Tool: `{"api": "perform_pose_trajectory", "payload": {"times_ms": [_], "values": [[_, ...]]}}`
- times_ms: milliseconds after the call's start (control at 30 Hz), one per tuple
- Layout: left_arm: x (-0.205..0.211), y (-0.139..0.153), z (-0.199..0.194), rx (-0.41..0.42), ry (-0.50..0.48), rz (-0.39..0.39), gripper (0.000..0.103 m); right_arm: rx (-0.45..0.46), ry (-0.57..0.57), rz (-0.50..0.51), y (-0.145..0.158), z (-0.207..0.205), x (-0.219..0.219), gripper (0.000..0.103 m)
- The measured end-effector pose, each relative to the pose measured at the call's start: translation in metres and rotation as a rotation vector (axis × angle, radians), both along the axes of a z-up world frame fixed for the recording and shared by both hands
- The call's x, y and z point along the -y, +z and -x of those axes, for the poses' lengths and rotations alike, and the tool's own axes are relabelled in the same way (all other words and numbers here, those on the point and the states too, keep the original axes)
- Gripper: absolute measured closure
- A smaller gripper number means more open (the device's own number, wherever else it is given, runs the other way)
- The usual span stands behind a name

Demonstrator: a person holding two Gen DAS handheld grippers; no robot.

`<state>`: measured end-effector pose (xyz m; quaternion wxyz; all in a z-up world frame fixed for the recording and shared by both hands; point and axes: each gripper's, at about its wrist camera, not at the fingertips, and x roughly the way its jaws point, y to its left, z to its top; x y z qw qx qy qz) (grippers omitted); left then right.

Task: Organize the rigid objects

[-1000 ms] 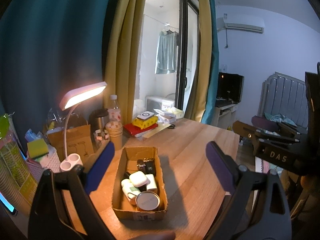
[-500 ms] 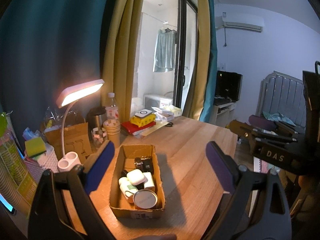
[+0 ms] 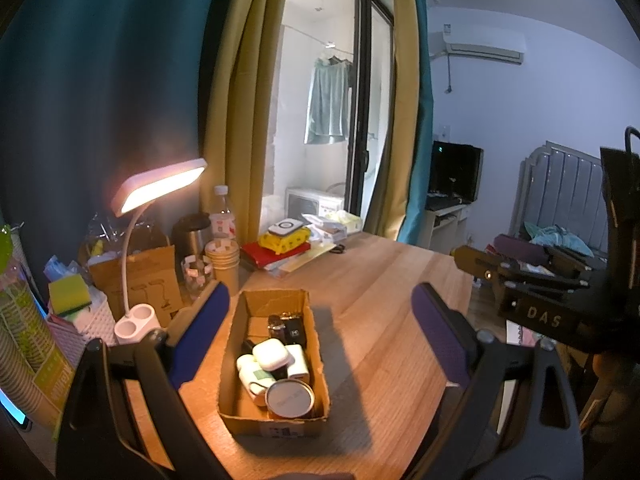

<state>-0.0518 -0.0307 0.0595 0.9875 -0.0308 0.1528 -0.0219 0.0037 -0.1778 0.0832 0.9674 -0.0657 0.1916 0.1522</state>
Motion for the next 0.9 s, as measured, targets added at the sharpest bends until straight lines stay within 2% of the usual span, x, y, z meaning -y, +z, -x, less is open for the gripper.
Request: {"api": "perform_pose_trajectory", "payload": {"times_ms": [900], "values": [[-0.0001, -0.0014, -0.0030, 0.000, -0.009, -0.001, 0.009, -0.005, -0.002, 0.003, -0.0011, 0.0007, 0.0001, 0.036]]}}
